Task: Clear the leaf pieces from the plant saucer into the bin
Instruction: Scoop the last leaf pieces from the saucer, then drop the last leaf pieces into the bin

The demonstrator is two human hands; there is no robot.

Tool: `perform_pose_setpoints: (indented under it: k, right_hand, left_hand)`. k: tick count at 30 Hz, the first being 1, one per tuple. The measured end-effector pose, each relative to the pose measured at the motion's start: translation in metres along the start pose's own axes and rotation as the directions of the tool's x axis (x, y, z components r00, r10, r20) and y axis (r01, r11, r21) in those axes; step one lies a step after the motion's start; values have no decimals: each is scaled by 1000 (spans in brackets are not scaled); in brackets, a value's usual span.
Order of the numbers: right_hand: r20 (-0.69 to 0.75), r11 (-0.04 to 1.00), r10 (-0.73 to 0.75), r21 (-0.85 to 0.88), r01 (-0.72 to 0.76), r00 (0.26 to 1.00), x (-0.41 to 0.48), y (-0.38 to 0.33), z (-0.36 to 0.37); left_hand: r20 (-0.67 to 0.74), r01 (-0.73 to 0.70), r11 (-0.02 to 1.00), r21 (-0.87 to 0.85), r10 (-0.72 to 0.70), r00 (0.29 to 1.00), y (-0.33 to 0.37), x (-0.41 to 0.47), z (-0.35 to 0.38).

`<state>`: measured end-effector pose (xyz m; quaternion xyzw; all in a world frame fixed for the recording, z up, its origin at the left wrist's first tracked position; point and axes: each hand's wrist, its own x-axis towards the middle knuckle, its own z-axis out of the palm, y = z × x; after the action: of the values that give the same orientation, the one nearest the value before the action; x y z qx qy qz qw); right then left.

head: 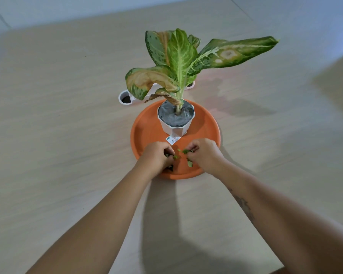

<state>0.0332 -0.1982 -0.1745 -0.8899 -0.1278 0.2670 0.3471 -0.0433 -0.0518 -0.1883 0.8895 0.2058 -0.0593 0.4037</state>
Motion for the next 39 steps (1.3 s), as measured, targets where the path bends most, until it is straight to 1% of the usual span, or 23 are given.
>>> perform_pose_setpoints:
  k: [3,5,7,9,11,13,16,21,28,33,37,39]
  right_hand:
    - [-22,961,66,269,-58,998,-3,-1,-14]
    - [4,905,106,414,-98,994,-6,-1,-22]
    - [47,842,141,520,-145,989,-7,1,-27]
    - [88,767,145,619,-168,985,-10,5,-32]
    - [120,677,135,713,-180,984,-16,10,-39]
    - [147,583,114,791,-186,983,-24,16,-48]
    - [162,470,81,864,-181,984,-38,30,-65]
    - [105,397,76,909,-126,992,-66,69,-102]
    - [39,338,134,938,-83,990,-118,151,-165]
    - [18,297,211,951,-82,977,-168,226,-203]
    - [-29,249,292,967,-47,956,-210,287,-232]
    - [-58,242,333,970,-26,941,-228,316,-246]
  left_hand:
    - [-66,106,970,-220,-124,990,6,-4,-9]
    - [-77,170,912,-373,-213,974,9,-7,-12]
    - [-64,216,834,-507,-287,956,12,-8,-13]
    - [-30,254,746,-616,-344,939,16,-10,-13]
    - [17,273,630,-728,-381,925,26,-14,-9]
    - [65,269,507,-819,-383,921,40,-19,-1]
    - [124,253,372,-893,-337,933,60,-25,16]
    - [190,256,236,-937,-269,944,104,-39,60]
    - [251,286,179,-941,-195,948,176,-65,143]
    - [326,356,197,-914,-167,930,225,-95,218]
    - [392,410,231,-882,-123,912,265,-123,279]
    - [421,432,254,-865,-98,902,284,-136,308]
